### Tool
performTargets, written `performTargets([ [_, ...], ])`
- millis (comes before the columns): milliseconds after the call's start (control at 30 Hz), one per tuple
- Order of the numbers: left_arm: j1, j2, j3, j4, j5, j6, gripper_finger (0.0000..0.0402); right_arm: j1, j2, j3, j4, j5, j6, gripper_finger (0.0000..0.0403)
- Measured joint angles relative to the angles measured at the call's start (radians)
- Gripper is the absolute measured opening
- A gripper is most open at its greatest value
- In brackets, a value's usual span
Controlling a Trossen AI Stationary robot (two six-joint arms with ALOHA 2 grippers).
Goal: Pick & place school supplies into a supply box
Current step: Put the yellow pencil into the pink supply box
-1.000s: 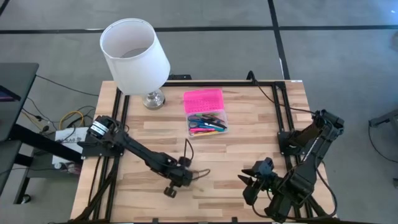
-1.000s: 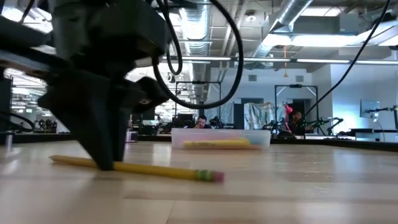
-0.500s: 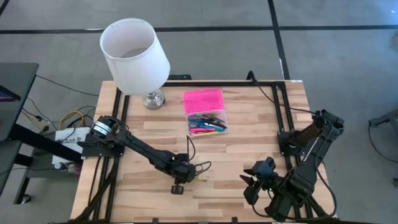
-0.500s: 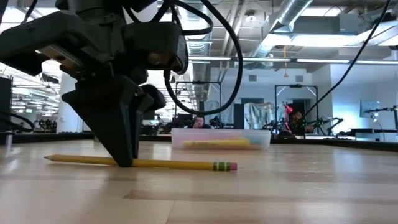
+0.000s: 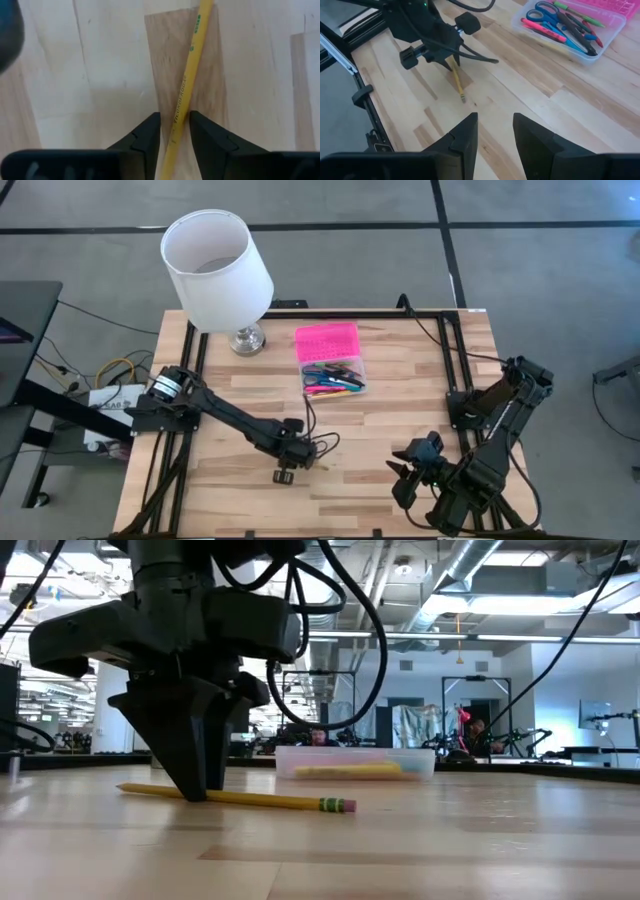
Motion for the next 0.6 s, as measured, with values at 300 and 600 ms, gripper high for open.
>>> performTargets([
  [300, -0.001, 0.04, 0.008, -0.014, 0.049, 0.059, 0.0102, 0.0, 0.0, 0.0, -0.014, 0.0, 0.0, 0.0118],
  [600, 0.015, 0.04, 0.008, -0.02, 0.043, 0.067, 0.0048, 0.0, 0.0, 0.0, -0.016, 0.003, 0.0, 0.0118],
])
